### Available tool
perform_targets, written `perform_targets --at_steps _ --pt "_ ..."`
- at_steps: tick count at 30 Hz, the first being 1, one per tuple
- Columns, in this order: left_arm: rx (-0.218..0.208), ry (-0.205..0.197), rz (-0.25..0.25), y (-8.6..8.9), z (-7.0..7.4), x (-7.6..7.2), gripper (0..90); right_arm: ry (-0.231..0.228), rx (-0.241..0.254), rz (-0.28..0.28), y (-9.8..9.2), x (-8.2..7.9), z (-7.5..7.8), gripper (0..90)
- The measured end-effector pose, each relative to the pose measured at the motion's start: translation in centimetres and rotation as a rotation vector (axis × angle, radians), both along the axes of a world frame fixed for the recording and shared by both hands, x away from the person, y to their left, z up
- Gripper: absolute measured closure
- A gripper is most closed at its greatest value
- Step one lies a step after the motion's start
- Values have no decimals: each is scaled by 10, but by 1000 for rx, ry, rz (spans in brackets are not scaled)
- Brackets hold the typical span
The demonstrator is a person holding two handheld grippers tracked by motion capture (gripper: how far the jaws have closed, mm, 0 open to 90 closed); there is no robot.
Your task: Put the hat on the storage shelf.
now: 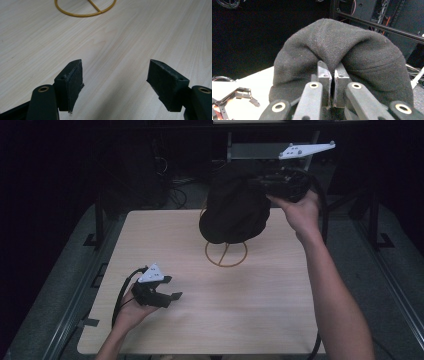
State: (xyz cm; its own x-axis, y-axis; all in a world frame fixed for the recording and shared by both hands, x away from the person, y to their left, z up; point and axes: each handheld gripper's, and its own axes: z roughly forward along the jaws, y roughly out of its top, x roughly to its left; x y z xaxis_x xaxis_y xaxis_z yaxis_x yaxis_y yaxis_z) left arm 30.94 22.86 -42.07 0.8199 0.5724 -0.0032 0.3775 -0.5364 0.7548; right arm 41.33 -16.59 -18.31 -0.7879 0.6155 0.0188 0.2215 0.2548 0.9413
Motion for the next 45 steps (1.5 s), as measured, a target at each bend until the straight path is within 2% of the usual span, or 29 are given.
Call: perform_targets --at_steps 9,10,13,17,20,31,34,45 --pt "-23 8 5 0 0 0 278 27 -2 -6 16 19 -7 866" --pt "-10 7 -3 1 0 1 277 28 -3 -7 17 21 -8 865" --pt "-8 15 -2 1 -2 2 277 41 -4 -13 21 28 -12 865" --pt "-22 17 5 1 -2 1 277 51 2 -15 24 34 -16 864" --pt "-25 19 9 4 -2 2 277 65 -11 -21 30 42 -19 861" --pt "-37 18 18 7 -1 2 277 89 -25 -30 42 56 -22 862" --pt "-47 17 18 7 0 2 277 84 -44 -38 46 60 -23 861" --pt "-55 11 23 7 1 2 277 101 -47 -49 52 72 -28 859"
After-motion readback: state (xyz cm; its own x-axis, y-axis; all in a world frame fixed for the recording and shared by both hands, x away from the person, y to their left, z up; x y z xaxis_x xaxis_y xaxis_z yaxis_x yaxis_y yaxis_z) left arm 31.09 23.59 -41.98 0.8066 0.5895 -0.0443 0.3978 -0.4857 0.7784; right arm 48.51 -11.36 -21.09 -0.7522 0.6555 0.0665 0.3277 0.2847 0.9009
